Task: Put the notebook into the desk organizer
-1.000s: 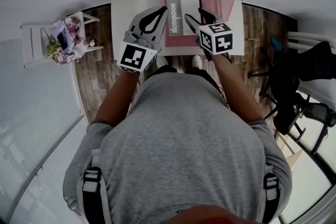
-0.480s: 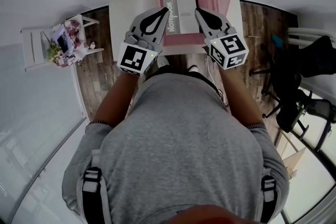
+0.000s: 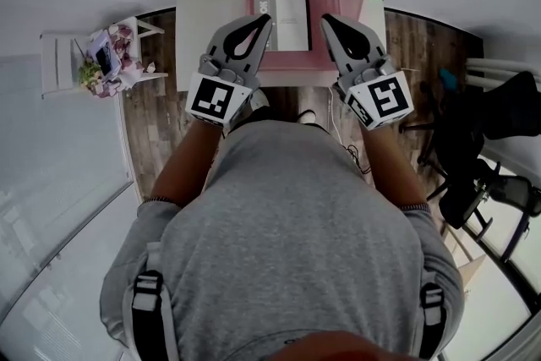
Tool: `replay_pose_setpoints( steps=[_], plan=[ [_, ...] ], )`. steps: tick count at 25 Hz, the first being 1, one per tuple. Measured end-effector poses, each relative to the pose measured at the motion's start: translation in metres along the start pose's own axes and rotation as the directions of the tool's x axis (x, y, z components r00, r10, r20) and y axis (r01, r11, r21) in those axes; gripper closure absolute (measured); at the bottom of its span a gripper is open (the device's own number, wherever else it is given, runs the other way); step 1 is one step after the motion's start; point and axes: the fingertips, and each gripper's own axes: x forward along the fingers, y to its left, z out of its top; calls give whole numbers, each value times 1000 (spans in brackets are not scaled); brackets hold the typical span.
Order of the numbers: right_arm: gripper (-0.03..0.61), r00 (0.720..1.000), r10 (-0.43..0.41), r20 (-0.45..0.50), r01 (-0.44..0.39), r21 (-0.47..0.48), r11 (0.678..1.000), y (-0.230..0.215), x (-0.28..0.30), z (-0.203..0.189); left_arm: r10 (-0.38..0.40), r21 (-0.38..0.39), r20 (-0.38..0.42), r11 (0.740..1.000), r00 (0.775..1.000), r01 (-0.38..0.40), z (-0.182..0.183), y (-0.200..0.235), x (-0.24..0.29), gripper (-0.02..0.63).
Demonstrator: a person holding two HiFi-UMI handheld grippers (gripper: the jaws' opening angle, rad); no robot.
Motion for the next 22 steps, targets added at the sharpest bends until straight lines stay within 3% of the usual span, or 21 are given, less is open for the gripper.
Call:
replay_pose_setpoints(
  steps=[22],
  plan=[
    [572, 998, -6, 68, 7, -19, 1000, 4, -44, 8, 48, 18, 22, 999, 999, -48, 19, -35, -12, 594]
  ],
)
